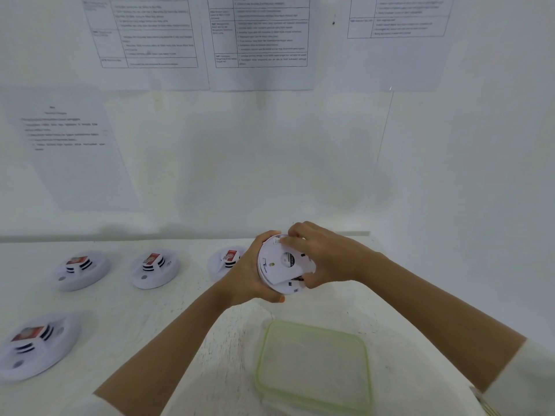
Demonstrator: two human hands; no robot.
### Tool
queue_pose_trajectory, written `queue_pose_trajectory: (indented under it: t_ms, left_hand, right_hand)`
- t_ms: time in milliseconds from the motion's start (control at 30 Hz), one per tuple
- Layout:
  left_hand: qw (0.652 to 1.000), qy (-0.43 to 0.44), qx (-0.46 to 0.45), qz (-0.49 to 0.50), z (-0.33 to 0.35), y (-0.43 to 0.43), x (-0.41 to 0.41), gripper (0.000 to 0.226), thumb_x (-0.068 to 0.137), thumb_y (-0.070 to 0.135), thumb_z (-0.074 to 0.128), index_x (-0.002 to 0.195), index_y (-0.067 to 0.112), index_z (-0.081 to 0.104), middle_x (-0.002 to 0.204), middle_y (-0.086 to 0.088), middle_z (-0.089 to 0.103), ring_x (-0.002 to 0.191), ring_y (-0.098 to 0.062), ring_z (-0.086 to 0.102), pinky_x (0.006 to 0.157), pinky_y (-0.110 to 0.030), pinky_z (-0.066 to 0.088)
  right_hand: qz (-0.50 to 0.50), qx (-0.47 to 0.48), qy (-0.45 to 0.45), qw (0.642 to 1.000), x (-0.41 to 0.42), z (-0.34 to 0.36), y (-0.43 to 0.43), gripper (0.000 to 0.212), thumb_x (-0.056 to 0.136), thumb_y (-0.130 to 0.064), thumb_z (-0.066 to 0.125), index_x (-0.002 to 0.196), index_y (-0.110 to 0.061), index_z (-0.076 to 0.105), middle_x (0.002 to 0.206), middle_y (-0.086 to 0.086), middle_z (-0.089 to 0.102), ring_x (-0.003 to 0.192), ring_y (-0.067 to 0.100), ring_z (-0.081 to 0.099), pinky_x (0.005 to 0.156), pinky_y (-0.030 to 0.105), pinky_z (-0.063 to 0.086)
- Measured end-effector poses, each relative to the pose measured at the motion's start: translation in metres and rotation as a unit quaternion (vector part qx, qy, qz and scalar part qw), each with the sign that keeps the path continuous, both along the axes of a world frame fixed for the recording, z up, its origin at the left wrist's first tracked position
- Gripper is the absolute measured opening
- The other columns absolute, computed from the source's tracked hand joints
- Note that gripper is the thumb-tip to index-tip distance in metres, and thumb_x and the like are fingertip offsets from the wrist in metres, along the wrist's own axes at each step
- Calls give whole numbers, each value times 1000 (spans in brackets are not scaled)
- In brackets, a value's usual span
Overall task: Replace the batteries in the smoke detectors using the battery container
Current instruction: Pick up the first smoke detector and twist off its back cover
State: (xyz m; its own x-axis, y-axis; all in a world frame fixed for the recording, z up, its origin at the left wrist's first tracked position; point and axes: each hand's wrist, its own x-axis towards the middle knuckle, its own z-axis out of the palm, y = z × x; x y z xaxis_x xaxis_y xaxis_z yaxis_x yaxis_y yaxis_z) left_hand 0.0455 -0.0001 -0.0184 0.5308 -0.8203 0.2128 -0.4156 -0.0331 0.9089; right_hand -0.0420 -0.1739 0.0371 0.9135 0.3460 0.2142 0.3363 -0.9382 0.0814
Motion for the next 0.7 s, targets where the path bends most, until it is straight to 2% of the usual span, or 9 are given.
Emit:
queue_pose_trajectory:
  t_ms: [200,333,467,700]
  left_hand:
    - [1000,-13,0,8,1,1,2,93,49,0,81,125,29,34,124,10,48,106,10,51,77,-12,48]
    - [1000,-13,-10,16,2,2,0,93,48,1,80,125,25,34,123,9,47,103,12,50,75,-10,47]
    - [999,-15,-17,24,0,5,-8,97,47,1,81,128,20,32,123,9,48,103,13,50,76,-9,47]
    - [999,-31,-24,32,-4,22,-25,104,48,-9,84,136,8,30,124,5,49,103,13,50,76,-7,46]
  right_hand:
    - [-17,54,23,998,-2,-1,-2,67,70,-29,74,128,-9,48,114,7,47,99,17,42,76,16,29]
    - [-41,72,23,996,-7,-1,-1,69,68,-31,75,129,-10,49,116,5,48,102,19,44,78,20,35]
    - [-57,56,4,997,-13,-1,3,71,65,-36,76,127,-13,51,117,5,49,102,20,46,79,22,30]
    - [-66,78,4,995,-37,4,22,70,65,-36,76,127,-16,51,116,2,45,94,11,35,81,23,29]
